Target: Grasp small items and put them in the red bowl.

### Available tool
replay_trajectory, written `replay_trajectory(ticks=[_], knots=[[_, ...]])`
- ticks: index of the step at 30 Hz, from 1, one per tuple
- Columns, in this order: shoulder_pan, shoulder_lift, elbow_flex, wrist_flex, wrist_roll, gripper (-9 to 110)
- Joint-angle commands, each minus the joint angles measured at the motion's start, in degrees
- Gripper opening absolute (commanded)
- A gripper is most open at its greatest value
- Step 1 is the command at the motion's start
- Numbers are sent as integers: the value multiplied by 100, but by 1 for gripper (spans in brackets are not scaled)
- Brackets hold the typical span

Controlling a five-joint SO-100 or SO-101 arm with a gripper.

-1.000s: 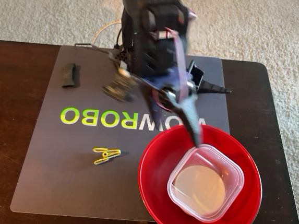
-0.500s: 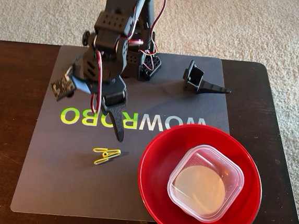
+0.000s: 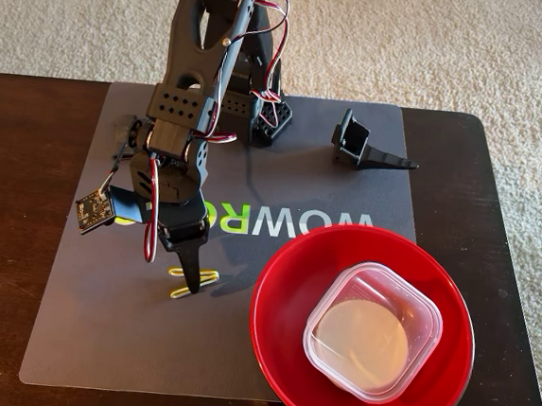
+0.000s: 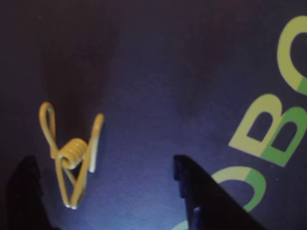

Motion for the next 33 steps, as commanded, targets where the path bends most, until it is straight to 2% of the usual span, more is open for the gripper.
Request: replay_trajectory(ticks=[1, 5, 8, 16, 24, 28, 33], knots=[[-290, -132, -246, -53, -62, 28], [-281, -272, -255, 9, -105, 10], [-211, -281, -264, 18, -79, 1], [-79, 123, -220, 281, -62, 0], [255, 2496, -835, 1204, -53, 0], [-554, 3182, -1652, 1582, -220, 0], [-2268, 2303, -3428, 1951, -369, 0]])
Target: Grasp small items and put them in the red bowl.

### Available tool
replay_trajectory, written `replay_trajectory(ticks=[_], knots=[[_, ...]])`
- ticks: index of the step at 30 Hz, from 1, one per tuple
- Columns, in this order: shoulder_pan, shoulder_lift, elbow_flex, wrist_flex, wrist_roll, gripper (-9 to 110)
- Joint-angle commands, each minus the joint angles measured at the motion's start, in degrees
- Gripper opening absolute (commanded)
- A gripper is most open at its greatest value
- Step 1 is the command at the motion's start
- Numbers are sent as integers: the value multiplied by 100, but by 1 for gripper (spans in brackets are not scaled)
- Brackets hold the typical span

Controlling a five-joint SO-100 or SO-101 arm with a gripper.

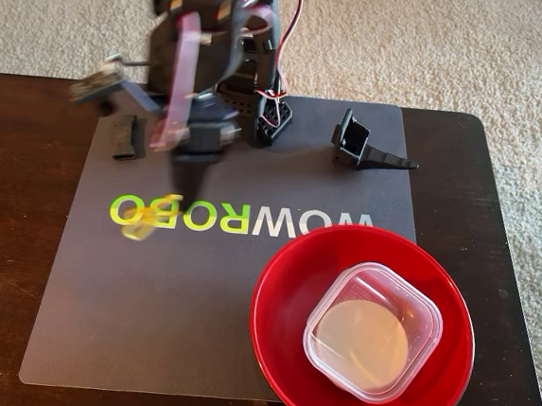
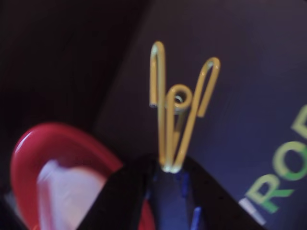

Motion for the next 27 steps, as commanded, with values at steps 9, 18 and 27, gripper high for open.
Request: replay_trajectory(ticks=[9, 18, 27], knots=[[-2646, -4148, -4869, 624, -185, 0], [-3085, -5616, -5484, 1230, -272, 17], [-2725, -4887, -5687, 1274, -448, 32]])
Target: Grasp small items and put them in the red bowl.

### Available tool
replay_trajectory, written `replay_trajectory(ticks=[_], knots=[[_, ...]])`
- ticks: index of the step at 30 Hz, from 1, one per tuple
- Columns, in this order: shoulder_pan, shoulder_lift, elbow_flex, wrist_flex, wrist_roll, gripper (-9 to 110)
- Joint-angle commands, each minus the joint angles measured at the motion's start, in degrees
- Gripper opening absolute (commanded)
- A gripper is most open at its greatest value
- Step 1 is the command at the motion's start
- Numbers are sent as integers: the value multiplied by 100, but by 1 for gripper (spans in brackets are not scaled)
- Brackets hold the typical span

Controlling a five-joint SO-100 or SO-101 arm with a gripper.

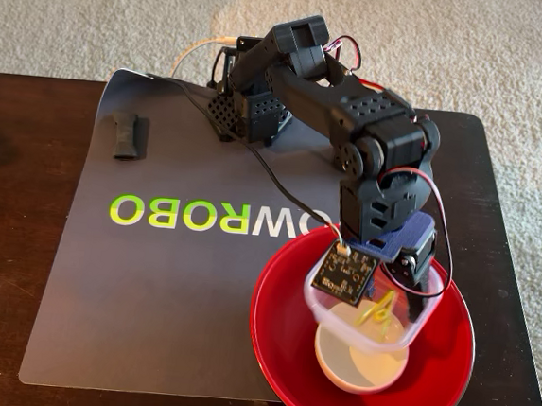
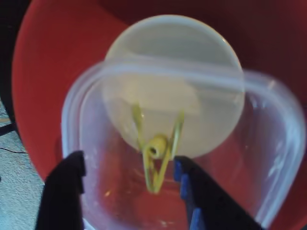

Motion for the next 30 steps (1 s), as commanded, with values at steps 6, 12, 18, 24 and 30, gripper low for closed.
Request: replay_trajectory(ticks=[6, 12, 18, 24, 30], knots=[[316, 2004, -246, 896, 308, 35], [-800, 5563, 3735, 1266, 2496, 40], [-1485, 7638, 7286, 1274, 3691, 42], [-1881, 6987, 8692, 1213, 4693, 45], [-2927, 6354, 9053, 123, 4025, 45]])
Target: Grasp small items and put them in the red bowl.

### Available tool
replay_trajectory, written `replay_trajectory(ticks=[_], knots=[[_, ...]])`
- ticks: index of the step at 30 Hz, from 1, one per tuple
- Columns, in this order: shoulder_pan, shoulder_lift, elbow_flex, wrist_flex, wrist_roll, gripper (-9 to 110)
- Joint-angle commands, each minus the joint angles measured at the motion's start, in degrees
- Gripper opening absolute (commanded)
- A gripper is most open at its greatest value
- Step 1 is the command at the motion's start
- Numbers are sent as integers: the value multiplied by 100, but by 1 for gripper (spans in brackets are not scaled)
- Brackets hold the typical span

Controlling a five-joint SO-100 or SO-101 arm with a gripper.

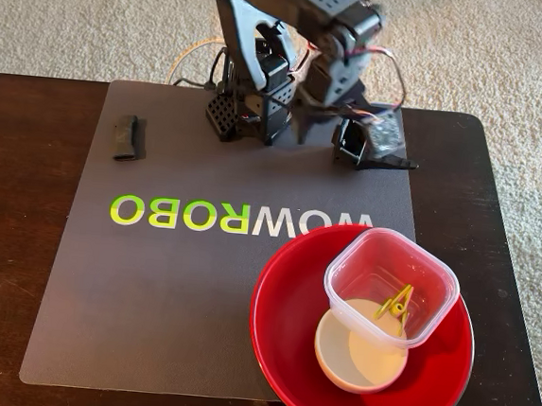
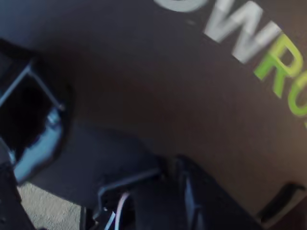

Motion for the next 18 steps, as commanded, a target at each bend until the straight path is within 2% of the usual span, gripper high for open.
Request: replay_trajectory(ticks=[1, 5, 9, 11, 15, 18], knots=[[-606, -316, 18, -545, -431, 45], [-1002, -571, 114, -809, -694, 44], [-870, -650, 466, -1187, -773, 40], [-712, -677, 650, -1433, -853, 32], [-316, -888, 712, -1828, -1204, 3], [-88, -923, 721, -1846, -1195, 1]])
